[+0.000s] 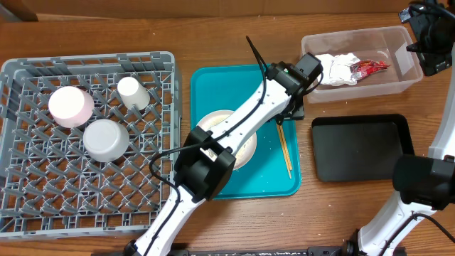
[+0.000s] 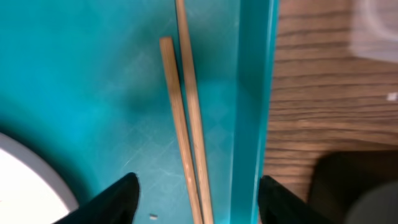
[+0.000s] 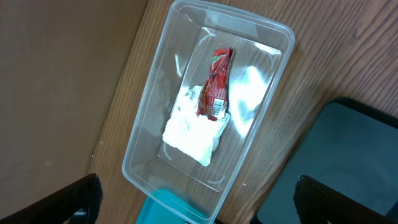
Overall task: Sort waste into correct bins and load items into the dishwasher
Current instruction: 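Lower the left gripper onto the chopsticks and grasp one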
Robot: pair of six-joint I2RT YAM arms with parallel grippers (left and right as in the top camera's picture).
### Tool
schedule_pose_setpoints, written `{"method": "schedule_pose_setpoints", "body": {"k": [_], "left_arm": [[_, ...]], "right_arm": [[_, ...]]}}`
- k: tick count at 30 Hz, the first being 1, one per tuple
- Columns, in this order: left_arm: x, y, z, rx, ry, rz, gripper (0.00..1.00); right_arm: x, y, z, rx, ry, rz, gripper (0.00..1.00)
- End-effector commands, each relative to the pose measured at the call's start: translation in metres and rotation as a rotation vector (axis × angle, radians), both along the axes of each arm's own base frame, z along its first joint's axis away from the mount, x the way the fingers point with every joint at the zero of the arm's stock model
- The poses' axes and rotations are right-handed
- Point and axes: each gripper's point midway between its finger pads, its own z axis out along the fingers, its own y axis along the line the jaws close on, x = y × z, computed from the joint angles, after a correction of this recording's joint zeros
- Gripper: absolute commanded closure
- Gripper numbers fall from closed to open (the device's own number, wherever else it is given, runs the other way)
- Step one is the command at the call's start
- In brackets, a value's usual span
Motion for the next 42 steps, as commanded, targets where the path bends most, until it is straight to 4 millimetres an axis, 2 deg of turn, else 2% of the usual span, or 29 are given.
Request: {"method": "schedule_pose_setpoints", "body": {"k": [1, 8, 20, 42], "left_arm": [[-0.001, 0.0, -0.009, 0.033, -0.005, 0.034, 0.42], [-0.001, 0.014, -0.01, 0.094, -0.017, 0.079, 0.53], [-0.007, 0.017, -0.024, 0.112, 0.004, 0.087, 0.55], [-0.01, 0.017, -0.031, 0.113, 0.011, 0.116, 0.55]], "right_arm": [[0.0, -0.003, 0.001, -0.01, -0.003, -0.006, 0.0], [0.0, -0.003, 0.001, -0.01, -0.003, -0.006, 0.0], [0.0, -0.003, 0.001, -0.01, -0.003, -0.006, 0.0], [0.0, -0.003, 0.001, -0.01, -0.003, -0.006, 0.0]]}}
